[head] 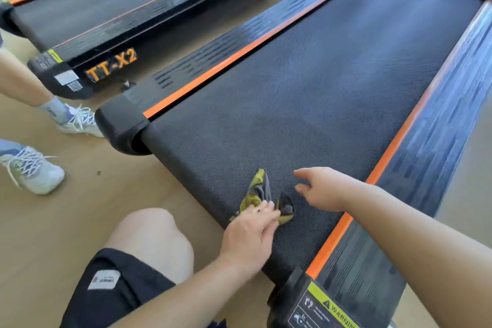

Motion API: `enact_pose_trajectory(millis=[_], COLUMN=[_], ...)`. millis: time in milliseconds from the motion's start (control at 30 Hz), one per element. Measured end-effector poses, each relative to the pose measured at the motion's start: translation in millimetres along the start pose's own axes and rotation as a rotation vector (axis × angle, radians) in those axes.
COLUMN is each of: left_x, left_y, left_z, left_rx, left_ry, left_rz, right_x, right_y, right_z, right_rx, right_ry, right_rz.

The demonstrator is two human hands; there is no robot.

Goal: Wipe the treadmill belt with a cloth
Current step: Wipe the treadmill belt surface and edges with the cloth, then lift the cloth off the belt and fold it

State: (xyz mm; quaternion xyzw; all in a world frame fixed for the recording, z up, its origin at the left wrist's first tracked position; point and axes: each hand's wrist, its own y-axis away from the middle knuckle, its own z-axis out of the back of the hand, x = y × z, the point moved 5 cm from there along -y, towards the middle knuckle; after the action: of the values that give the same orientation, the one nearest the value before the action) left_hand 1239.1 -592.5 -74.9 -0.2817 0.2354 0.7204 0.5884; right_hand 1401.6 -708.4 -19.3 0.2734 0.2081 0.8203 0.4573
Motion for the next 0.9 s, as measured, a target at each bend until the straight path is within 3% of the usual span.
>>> enact_pose_trajectory(millis=[100, 200, 267, 400, 600, 767, 900], left_x=[-6, 17, 30, 9, -31, -14, -27], left_y=[3, -30, -41, 1, 39, -10, -24], left_z=[11, 44, 48, -5, -2, 64, 100], left_rx=[0.093, -0.141, -0.213, -0.146, 0.094, -0.143, -0.186], left_ry=[0.119, 0.019, -0.089, -0.030, 0.360, 0.310, 0.333], left_rz=[-0.046, -0.011, 0.062, 0.060, 0.220, 0.277, 0.376], right_x=[14, 20, 18, 15, 26, 35, 49], right_y=[-3, -8, -11, -15, -14, -10, 28], right_z=[-1, 5, 5, -4, -4, 17, 39], right_rx=[0.036, -0.006, -0.016, -0.030, -0.093, -0.168, -0.111], right_ry=[0.005, -0.040, -0.062, 0.019, 0.076, -0.276, -0.540], right_rz=[0.039, 0.046, 0.030, 0.036, 0.104, 0.154, 0.035])
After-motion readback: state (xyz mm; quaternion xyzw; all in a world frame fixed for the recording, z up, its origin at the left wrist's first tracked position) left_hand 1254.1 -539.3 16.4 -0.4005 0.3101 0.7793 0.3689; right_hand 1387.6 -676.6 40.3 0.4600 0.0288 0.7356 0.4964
